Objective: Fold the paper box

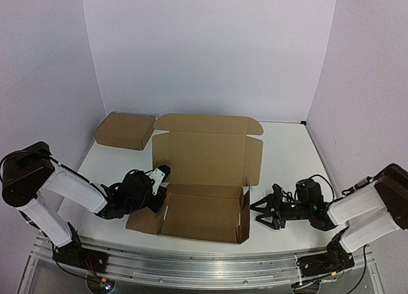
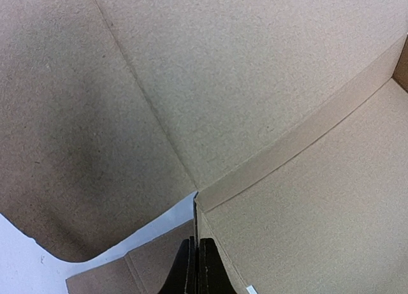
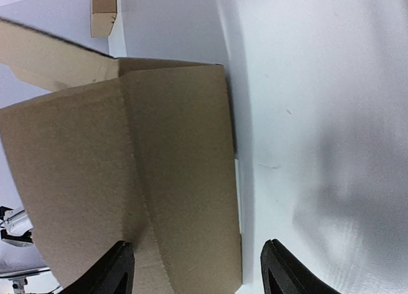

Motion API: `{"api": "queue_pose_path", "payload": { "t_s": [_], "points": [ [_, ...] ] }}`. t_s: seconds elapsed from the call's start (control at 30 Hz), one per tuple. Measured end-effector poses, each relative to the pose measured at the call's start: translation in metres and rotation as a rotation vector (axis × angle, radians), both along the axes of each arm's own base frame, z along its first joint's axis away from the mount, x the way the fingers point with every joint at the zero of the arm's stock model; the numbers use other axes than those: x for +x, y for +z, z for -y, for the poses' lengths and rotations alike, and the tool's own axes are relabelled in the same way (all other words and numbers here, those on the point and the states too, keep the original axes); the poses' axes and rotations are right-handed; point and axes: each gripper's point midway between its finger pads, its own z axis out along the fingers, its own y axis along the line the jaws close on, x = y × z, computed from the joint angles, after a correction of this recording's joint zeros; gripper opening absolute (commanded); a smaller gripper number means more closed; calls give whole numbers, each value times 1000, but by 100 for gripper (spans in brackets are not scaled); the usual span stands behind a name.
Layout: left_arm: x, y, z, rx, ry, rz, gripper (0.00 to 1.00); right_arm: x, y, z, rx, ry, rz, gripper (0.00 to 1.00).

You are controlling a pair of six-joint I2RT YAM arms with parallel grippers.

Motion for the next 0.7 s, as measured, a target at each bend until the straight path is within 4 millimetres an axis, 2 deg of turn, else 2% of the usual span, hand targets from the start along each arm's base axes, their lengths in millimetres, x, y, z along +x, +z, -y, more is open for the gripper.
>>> {"api": "queue_pose_path", "payload": {
  "t_s": [0.23, 0.47, 0.7],
  "points": [
    [0, 0, 0, 2, -1, 2, 0, 9, 13, -19, -35, 5, 72, 73],
    [1, 0, 2, 0, -1, 4, 0, 21, 20, -37, -145, 14, 115, 74],
    [3, 0, -1, 6, 14, 9, 0, 31, 15, -50, -403, 7, 141, 62]
  ]
}}
